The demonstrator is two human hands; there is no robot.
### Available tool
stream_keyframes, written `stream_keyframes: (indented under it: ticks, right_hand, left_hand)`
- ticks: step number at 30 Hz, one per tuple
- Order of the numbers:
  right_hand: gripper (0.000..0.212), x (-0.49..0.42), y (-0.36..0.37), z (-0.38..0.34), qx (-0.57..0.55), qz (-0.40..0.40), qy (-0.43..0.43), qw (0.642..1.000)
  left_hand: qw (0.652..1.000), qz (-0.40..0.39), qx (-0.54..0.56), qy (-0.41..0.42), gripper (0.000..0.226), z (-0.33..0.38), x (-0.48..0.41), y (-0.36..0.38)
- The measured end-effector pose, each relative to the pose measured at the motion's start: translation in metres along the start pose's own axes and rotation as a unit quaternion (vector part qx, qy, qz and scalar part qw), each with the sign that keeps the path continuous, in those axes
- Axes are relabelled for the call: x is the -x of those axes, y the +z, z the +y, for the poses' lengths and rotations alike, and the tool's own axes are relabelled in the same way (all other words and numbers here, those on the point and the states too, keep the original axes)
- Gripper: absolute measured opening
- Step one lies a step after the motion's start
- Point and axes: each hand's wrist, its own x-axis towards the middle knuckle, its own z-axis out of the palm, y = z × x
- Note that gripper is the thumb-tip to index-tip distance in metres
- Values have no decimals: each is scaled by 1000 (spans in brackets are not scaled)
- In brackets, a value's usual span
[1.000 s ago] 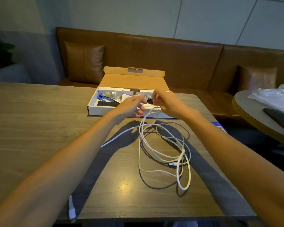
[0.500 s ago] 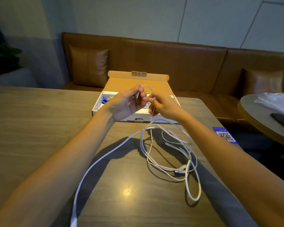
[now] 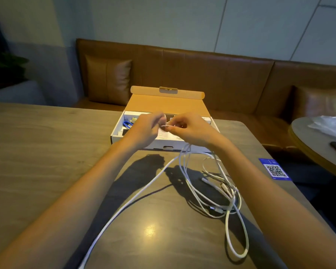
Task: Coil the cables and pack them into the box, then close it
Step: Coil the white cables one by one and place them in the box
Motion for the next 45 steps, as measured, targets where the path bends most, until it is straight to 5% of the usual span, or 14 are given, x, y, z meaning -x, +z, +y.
stream_keyframes:
  ticks: [3, 6, 11, 13, 15, 17, 20, 22, 25, 28, 32, 38, 41, 45]
  right_hand:
    - [17, -4, -11, 7, 56, 19, -22, 998]
    - [17, -7, -22, 15, 51, 67, -24, 996]
    - [29, -8, -13, 26, -128, 82, -35, 988]
    - [34, -9, -1, 23, -165, 44, -10, 985]
    - [35, -6, 8, 18, -129, -11, 0, 992]
    - [31, -1, 15, 14, -70, -65, -1, 995]
    - [28, 2, 17, 12, -41, -73, -3, 996]
    - [25, -2, 11, 14, -24, -39, -14, 999]
    - [18, -6, -3, 20, -36, 32, -27, 998]
    - [13, -6, -10, 26, -43, 66, -35, 996]
    - [14, -6, -11, 33, -138, 120, -33, 983]
    - [34, -7, 17, 22, -126, 45, -7, 991]
    - [30, -4, 27, 12, -18, -66, -5, 998]
    - [26, -1, 26, 6, 16, -69, -25, 997]
  left_hand:
    - [994, -87, 43, -51, 31, 6, -1, -3]
    - [943, -191, 252, -102, 38, 9, -3, -21]
    - [723, -200, 657, -76, 39, 16, -9, -25]
    - [620, -134, 771, -66, 34, 29, -15, -19]
    - [578, -36, 813, -63, 25, 37, -20, -15]
    - [670, 53, 739, -48, 23, 36, -22, -14]
    - [918, 115, 380, -14, 26, 22, -20, -13]
    - [983, 109, 145, 19, 25, 8, -18, -10]
    - [998, 30, 8, 47, 26, -7, -14, 1]
    - [988, -74, 127, -36, 36, -5, -10, 9]
    - [825, -150, 535, -103, 39, 7, -11, 1]
    - [593, -36, 797, -109, 28, 35, -15, 1]
    - [659, 80, 744, -72, 25, 32, -21, -4]
    - [945, 166, 280, -1, 26, 1, -22, -19]
